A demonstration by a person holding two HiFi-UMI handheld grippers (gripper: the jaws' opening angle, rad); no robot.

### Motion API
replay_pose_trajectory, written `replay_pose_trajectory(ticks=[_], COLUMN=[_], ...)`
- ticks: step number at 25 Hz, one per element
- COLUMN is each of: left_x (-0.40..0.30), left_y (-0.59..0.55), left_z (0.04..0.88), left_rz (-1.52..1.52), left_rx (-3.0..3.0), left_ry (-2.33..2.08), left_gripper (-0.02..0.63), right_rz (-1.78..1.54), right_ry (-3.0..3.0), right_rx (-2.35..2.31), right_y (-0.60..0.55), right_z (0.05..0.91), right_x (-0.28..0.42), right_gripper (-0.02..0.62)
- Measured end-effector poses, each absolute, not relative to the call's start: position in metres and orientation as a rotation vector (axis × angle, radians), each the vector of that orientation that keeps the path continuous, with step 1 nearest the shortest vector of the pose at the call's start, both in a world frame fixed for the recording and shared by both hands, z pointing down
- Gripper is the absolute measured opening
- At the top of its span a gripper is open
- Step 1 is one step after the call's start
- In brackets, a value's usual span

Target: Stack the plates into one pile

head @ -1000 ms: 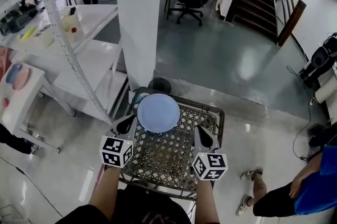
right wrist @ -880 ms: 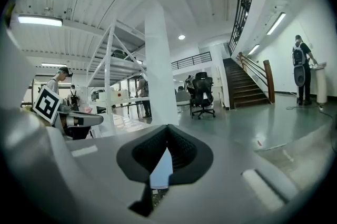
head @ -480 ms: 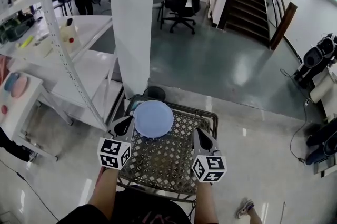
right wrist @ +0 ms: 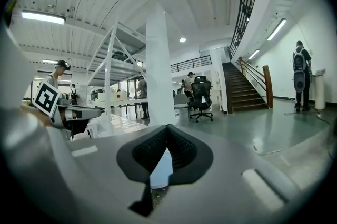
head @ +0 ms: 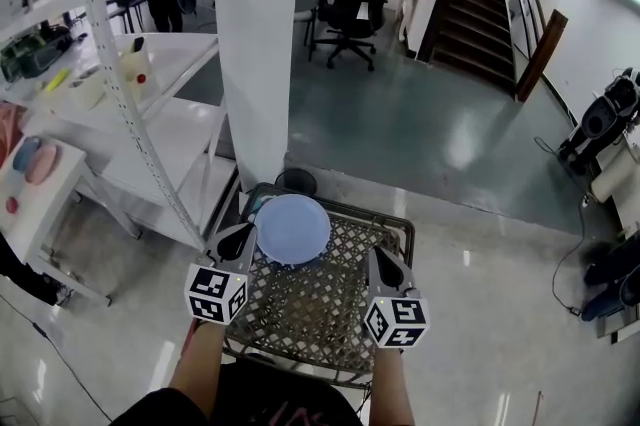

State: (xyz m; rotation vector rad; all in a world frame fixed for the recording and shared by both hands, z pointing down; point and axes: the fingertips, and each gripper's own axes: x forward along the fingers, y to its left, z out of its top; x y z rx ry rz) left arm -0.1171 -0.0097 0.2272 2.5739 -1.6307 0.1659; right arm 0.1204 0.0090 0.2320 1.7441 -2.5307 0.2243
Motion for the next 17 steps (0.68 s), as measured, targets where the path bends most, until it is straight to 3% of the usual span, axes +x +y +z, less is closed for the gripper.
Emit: replay_pose_trajectory(ticks=[17], left_x=[-0.1156], left_y=[-0.0043], left_z=[0.2265], left_rz=[0.172], left_rx=[2.583], left_ry=[-1.638], left_gripper=[0.002], right_rz=[0.224], right_ry=[-2.529], right_rx=[1.749], right_y=[0.0120], right_z=[0.2361], right_x=[0.1249], right_gripper=[0.011])
